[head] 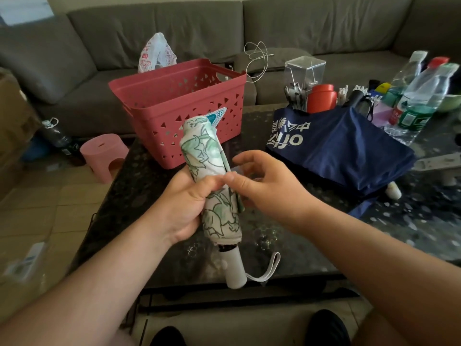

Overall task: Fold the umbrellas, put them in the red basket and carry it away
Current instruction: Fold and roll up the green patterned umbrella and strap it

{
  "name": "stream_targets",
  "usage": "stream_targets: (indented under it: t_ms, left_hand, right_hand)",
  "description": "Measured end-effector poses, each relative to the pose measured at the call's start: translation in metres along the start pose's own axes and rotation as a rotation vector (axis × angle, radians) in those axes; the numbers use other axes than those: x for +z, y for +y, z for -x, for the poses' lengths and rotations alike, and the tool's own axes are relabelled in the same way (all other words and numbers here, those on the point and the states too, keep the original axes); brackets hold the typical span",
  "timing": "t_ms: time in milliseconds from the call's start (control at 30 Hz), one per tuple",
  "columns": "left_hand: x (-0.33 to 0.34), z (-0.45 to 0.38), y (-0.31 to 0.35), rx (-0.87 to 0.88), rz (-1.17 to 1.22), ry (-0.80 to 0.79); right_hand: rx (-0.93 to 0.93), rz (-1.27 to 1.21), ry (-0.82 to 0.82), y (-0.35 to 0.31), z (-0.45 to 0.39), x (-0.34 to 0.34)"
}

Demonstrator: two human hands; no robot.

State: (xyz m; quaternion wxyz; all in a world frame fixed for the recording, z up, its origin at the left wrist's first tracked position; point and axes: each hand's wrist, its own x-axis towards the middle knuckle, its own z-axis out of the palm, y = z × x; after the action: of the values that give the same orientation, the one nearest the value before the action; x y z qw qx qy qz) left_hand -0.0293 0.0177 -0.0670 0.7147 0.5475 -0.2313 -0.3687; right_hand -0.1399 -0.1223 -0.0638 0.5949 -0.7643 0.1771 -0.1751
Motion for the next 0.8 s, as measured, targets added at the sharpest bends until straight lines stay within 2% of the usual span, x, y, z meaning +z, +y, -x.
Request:
stream_targets:
  t_ms: [67,200,467,567,800]
  left_hand:
    - [-0.001,0.001,-0.003,-0.021,-0.002,-0.040]
    - [-0.006,0.000,-0.002,-0.055,0.020,-0.042]
    - [-0.005,0.000,-0.004,-0.057,0.018,-0.072]
    - [-0.004,-0.001,-0.003,-0.053,0.012,-0.066]
    - [-0.013,-0.004,0.000,-0.130,0.002,-0.094]
  right_hand:
    - [-0.018,0.049,-0.011,0.001,0.000,0.001]
    - [-0.021,-0.018,-0.082,0.008,-0.003,-0.006]
    - [-0.079,0.090,0.070,0.010,0.001,0.000]
    - [-0.186,0.156,0.062,0.008,0.006,-0.002]
    - [-0.553,0.623,-0.040,0.005,0.001,-0.021]
